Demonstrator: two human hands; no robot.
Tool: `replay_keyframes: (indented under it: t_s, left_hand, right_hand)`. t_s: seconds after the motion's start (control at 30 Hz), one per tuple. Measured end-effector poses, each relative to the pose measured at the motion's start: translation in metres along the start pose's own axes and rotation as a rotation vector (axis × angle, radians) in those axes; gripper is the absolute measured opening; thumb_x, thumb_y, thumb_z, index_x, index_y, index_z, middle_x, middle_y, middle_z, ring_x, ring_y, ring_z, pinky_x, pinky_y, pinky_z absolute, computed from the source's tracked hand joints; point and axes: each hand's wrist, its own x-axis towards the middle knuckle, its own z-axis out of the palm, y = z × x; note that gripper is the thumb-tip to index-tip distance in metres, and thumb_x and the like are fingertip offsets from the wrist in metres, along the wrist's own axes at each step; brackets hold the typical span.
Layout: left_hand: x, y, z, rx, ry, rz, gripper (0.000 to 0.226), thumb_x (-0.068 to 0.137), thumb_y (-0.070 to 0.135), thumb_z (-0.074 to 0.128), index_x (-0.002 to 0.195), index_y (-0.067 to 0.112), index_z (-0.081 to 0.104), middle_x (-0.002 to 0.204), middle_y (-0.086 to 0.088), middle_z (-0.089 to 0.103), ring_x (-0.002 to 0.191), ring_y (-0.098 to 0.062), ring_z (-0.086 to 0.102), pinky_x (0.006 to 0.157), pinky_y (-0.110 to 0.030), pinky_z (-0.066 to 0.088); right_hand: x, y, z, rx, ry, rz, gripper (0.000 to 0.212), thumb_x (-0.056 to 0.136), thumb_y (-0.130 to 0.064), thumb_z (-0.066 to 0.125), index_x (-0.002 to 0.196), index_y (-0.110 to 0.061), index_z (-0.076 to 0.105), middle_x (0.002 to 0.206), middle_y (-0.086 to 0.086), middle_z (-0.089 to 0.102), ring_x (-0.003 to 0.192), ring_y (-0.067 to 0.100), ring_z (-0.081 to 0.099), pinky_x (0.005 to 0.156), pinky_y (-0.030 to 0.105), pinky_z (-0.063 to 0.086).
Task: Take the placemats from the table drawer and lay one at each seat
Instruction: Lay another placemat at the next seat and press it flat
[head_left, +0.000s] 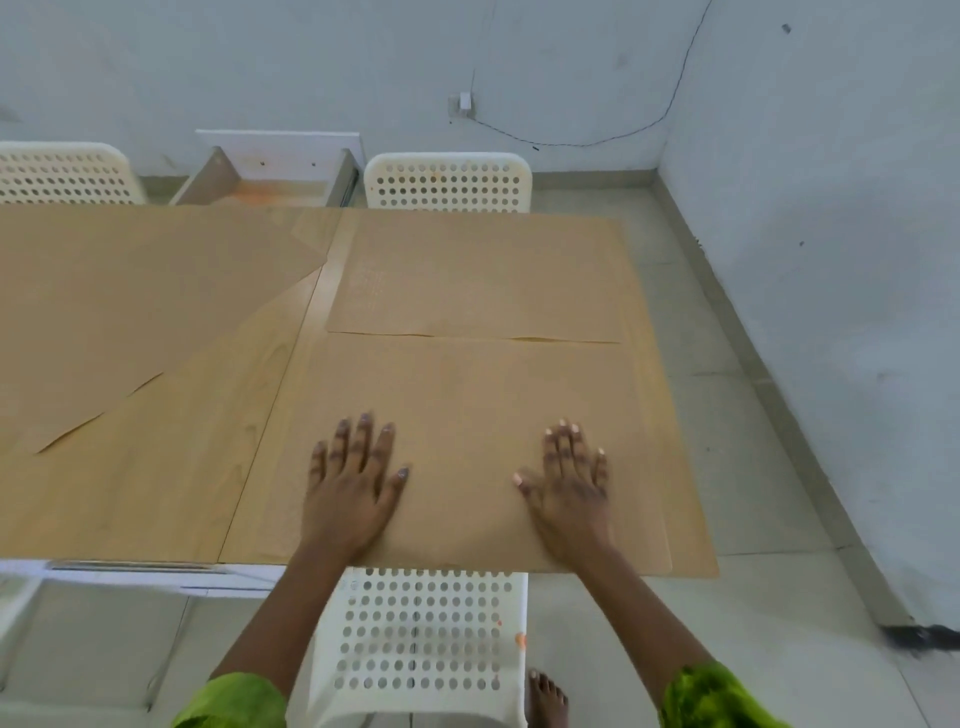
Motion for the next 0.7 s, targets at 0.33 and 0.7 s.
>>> replay_keyframes:
  t_s: [0.33,0.7]
  left_hand:
    - [0.000,-0.020,-0.009,0.045,-0.048,-0.053,0.081,0.077,0.064,-0.009,0.149,0.029,-0.003,0.159,-0.004,-0.006,0.147,-0.024,-0.007,0.118,-0.043,0.000]
    - [-0.032,-0.008,-0.058,-0.198,-0.125,-0.135,0.057,0.100,0.037,0.027,0.149,0.011,0.016,0.158,-0.007,0.015,0.147,-0.021,0.011,0.118,-0.040,0.013]
  right_hand:
    - [-0.006,0.046,-0.014,-0.059,-0.040,0.136,0.085,0.083,-0.065,-0.006,0.149,-0.012,-0.007,0.159,0.004,-0.010,0.146,0.016,-0.013,0.118,0.039,-0.007]
    - [-0.022,-0.008,-0.041,0.250,0.022,0.146,0.051,0.097,-0.025,0.035,0.145,-0.009,0.028,0.156,0.008,0.023,0.143,0.023,0.018,0.116,0.034,0.015]
